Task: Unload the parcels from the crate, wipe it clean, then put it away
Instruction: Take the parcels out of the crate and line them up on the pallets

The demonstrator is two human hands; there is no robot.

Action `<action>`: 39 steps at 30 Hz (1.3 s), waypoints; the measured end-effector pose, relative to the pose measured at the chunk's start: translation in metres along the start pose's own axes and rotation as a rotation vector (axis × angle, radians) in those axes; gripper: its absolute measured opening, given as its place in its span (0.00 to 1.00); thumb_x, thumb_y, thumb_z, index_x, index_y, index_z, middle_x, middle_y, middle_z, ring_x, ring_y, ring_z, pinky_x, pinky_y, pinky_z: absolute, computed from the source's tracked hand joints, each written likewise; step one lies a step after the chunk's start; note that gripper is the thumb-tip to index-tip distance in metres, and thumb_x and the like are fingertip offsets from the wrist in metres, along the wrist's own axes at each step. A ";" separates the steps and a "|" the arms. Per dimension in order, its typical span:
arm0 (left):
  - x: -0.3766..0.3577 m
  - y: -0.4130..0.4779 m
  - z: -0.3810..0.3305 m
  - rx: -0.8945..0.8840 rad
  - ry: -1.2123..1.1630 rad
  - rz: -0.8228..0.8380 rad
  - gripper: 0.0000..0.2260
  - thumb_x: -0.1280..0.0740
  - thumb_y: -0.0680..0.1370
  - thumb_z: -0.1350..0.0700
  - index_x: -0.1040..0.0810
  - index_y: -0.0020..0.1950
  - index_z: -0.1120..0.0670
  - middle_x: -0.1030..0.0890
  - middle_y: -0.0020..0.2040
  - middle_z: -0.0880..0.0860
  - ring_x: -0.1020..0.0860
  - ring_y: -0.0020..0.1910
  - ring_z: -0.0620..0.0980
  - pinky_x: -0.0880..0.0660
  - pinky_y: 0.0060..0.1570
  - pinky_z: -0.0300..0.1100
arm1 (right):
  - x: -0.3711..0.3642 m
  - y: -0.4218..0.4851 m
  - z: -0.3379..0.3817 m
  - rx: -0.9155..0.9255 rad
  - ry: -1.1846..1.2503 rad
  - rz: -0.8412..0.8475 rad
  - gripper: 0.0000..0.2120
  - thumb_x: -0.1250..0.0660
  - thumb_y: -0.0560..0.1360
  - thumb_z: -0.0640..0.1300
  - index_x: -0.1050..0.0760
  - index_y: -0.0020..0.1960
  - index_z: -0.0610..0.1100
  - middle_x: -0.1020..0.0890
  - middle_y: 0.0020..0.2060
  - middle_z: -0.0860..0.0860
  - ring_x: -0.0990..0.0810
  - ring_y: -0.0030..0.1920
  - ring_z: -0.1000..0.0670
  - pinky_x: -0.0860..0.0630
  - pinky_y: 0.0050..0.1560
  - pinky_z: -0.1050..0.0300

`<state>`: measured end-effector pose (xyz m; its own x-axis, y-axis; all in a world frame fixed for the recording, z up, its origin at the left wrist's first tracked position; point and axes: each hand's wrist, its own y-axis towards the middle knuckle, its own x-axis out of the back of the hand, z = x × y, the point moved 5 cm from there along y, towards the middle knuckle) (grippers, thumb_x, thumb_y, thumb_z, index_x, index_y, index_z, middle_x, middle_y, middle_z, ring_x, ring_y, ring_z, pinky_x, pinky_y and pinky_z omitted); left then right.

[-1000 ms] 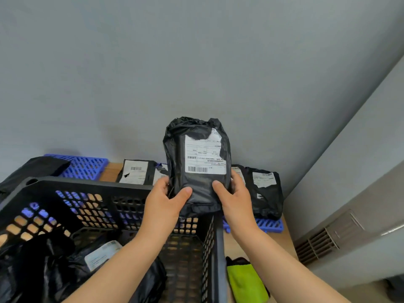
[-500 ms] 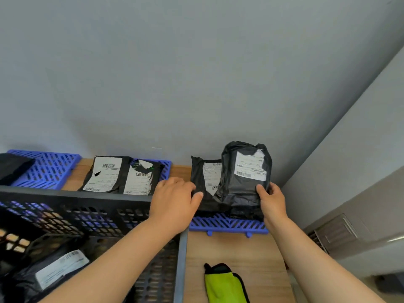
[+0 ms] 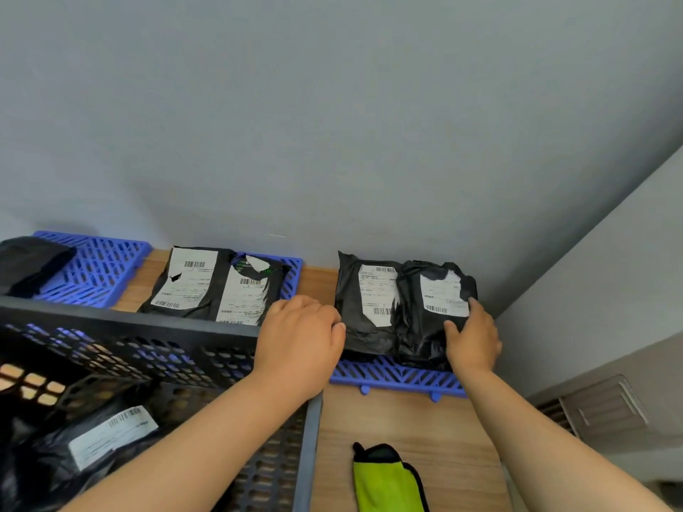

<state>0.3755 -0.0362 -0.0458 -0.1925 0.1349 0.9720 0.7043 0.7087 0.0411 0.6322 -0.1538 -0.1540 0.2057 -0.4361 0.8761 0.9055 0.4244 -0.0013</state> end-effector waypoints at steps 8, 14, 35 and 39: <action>0.001 0.000 0.000 0.000 -0.014 -0.014 0.16 0.50 0.80 0.48 0.22 0.52 0.45 0.24 0.46 0.42 0.30 0.54 0.43 0.39 0.55 0.40 | -0.033 -0.029 0.014 0.301 -0.368 0.212 0.19 0.46 0.81 0.53 0.34 0.71 0.53 0.34 0.71 0.49 0.38 0.70 0.47 0.48 0.71 0.47; 0.001 -0.002 0.001 -0.006 0.001 -0.007 0.17 0.51 0.81 0.48 0.22 0.52 0.46 0.22 0.48 0.43 0.30 0.54 0.44 0.38 0.56 0.41 | -0.025 -0.042 0.021 0.292 -0.444 0.270 0.23 0.47 0.81 0.53 0.42 0.75 0.51 0.40 0.74 0.48 0.41 0.73 0.46 0.52 0.73 0.43; 0.064 -0.100 0.112 0.088 -0.471 -0.086 0.11 0.38 0.79 0.54 0.22 0.59 0.48 0.27 0.62 0.46 0.38 0.70 0.43 0.41 0.67 0.44 | 0.063 -0.209 0.198 0.867 0.360 0.063 0.16 0.36 0.73 0.41 0.24 0.61 0.45 0.24 0.57 0.52 0.29 0.61 0.52 0.33 0.63 0.54; 0.066 -0.132 0.147 0.143 -0.428 -0.077 0.12 0.38 0.79 0.53 0.23 0.61 0.49 0.27 0.63 0.47 0.40 0.71 0.43 0.42 0.68 0.45 | 0.042 -0.254 0.214 0.960 0.327 0.195 0.14 0.35 0.73 0.39 0.22 0.57 0.46 0.23 0.56 0.52 0.28 0.59 0.51 0.29 0.60 0.48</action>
<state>0.1696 -0.0188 -0.0215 -0.5268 0.3303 0.7832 0.5811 0.8124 0.0483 0.3312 -0.1096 -0.0138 0.5376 -0.4254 0.7280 0.1977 0.9029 0.3816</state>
